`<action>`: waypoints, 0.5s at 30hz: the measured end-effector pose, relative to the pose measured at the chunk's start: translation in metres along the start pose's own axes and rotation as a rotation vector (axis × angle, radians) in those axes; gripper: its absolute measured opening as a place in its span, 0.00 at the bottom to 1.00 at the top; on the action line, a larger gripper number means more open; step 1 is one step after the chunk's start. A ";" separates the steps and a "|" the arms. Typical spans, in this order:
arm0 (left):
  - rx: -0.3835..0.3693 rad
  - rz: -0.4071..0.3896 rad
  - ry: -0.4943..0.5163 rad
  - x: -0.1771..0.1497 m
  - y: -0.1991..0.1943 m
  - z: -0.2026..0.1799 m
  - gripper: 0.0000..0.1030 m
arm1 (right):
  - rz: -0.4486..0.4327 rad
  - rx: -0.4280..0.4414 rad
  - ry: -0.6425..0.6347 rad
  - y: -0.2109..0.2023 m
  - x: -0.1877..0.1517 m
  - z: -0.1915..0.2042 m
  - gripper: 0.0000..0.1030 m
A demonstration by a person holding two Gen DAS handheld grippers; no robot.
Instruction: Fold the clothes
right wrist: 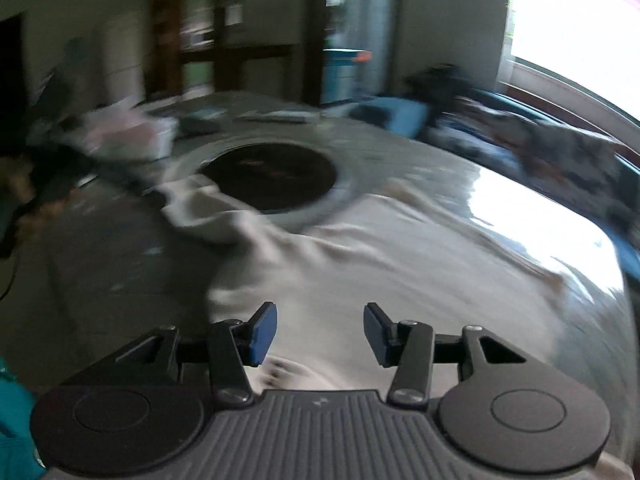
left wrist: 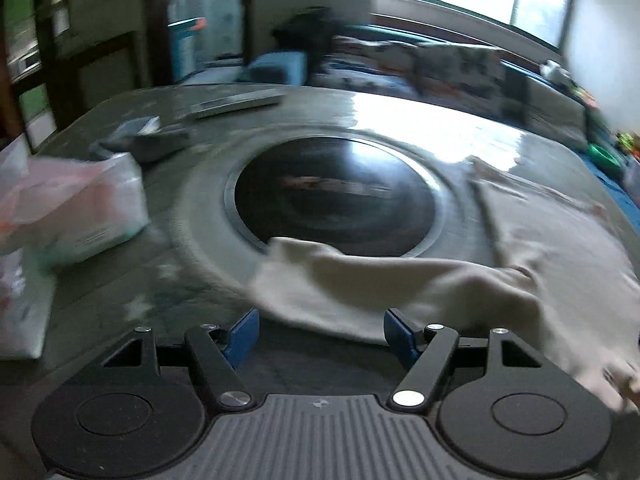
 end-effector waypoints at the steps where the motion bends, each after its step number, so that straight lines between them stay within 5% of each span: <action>1: 0.011 0.001 -0.019 0.001 0.002 0.006 0.70 | 0.004 0.027 -0.029 0.005 0.003 0.012 0.46; 9: 0.005 0.023 -0.114 0.001 0.020 0.031 0.67 | 0.052 0.124 -0.191 0.044 0.009 0.074 0.32; 15: -0.006 0.010 -0.104 0.002 0.029 0.028 0.35 | 0.079 0.103 -0.206 0.061 0.007 0.079 0.24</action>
Point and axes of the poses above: each gripper's, at about its wrist camera, not at the fingertips, and y roughly the way its jaws point, z to its left, x to its top, the point moved 5 cm from there along y, roughly the way its jaws point, and after that the axes turned 4 degrees about -z, right-handed, at the moved point
